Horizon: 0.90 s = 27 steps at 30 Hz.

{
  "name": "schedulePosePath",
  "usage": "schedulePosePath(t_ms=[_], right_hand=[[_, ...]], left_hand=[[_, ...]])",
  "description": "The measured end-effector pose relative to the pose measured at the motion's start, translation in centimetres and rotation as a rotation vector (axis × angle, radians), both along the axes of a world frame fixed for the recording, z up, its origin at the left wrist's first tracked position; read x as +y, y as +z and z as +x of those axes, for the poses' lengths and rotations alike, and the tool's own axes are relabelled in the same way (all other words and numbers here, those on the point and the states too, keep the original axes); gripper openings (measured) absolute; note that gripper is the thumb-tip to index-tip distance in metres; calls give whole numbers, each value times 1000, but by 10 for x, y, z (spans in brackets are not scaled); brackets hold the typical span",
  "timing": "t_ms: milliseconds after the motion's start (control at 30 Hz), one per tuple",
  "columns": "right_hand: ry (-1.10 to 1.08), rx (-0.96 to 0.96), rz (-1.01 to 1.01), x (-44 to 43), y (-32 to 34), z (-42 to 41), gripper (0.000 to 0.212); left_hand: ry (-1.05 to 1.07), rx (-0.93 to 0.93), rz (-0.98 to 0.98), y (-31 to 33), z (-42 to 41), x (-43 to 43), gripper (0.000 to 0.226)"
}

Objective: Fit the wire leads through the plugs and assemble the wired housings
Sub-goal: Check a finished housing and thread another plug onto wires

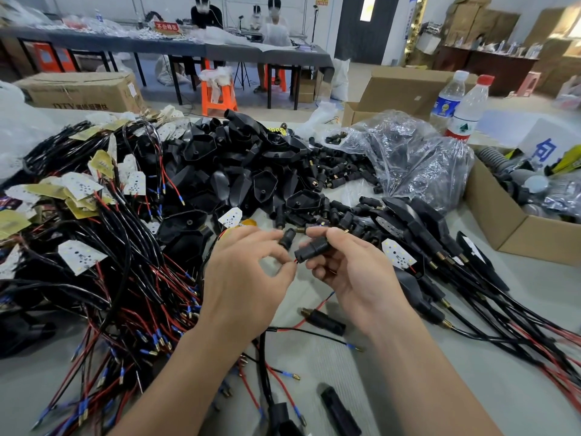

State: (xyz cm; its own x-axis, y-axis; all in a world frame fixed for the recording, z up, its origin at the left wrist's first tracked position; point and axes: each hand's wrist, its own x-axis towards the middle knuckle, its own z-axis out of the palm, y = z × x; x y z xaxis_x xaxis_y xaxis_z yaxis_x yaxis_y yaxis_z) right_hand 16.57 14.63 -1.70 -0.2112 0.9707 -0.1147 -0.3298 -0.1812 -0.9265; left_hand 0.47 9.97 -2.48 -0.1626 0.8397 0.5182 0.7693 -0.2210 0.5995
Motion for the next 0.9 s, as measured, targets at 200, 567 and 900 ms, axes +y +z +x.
schedulePosePath(t_ms=[200, 567, 900], right_hand=[[41, 22, 34, -5, 1, -8, 36], [-208, 166, 59, -5, 8, -3, 39], [-57, -138, 397, -12, 9, -7, 22]], left_hand=[[-70, -97, -22, 5, 6, -5, 53], [-49, -332, -101, -2, 3, 2, 42], [-221, -163, -86, 5, 12, -7, 48]])
